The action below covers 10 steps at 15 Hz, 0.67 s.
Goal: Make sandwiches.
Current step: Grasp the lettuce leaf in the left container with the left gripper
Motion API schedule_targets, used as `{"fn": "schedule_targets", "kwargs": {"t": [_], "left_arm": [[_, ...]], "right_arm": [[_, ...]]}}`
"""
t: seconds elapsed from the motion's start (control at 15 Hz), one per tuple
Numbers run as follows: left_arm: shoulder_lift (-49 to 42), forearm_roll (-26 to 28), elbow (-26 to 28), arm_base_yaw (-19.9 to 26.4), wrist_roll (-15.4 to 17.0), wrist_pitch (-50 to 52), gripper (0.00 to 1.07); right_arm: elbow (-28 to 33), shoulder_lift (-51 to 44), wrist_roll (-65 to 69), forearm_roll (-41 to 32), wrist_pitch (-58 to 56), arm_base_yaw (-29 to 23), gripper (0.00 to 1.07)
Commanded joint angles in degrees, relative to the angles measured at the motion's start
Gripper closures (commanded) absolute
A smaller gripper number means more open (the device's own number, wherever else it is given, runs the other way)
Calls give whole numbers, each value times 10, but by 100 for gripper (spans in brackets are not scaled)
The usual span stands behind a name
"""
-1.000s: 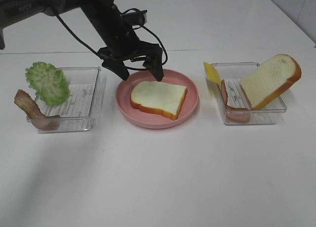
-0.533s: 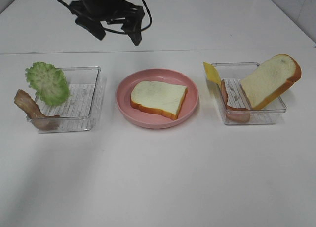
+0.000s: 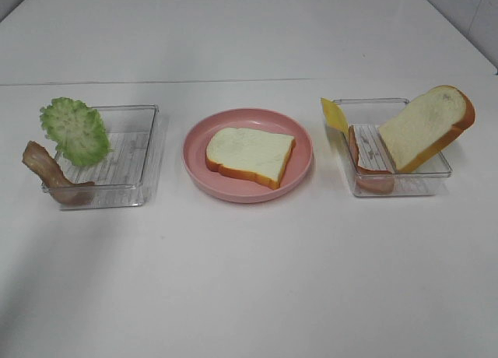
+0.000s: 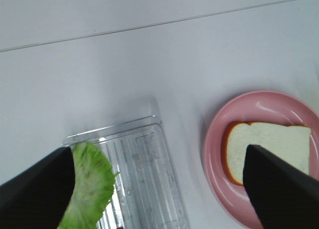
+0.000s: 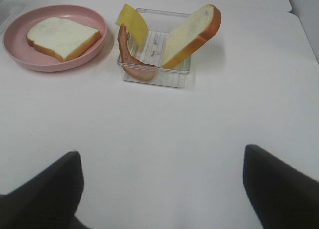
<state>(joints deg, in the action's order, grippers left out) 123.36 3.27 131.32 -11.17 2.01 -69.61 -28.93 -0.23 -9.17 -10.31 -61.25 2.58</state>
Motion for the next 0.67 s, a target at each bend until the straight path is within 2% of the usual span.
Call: {"fn": "schedule_targets", "kwargs": {"t": [0.07,0.2,0.4,0.67], "left_arm": [[-15,2,-36,22,6,-31,22],[-18,-2,-85,59,6,-31,22],[-14,-6,-116,112,6,-30,23],[27,-6,-120,113,-10,-30,34]], "right_arm": [[1,-12,1,0,3,2,31],[1,-12,1,0,3,2,31],[1,-12,1,0,3,2,31],[1,-12,1,0,3,2,31]]}}
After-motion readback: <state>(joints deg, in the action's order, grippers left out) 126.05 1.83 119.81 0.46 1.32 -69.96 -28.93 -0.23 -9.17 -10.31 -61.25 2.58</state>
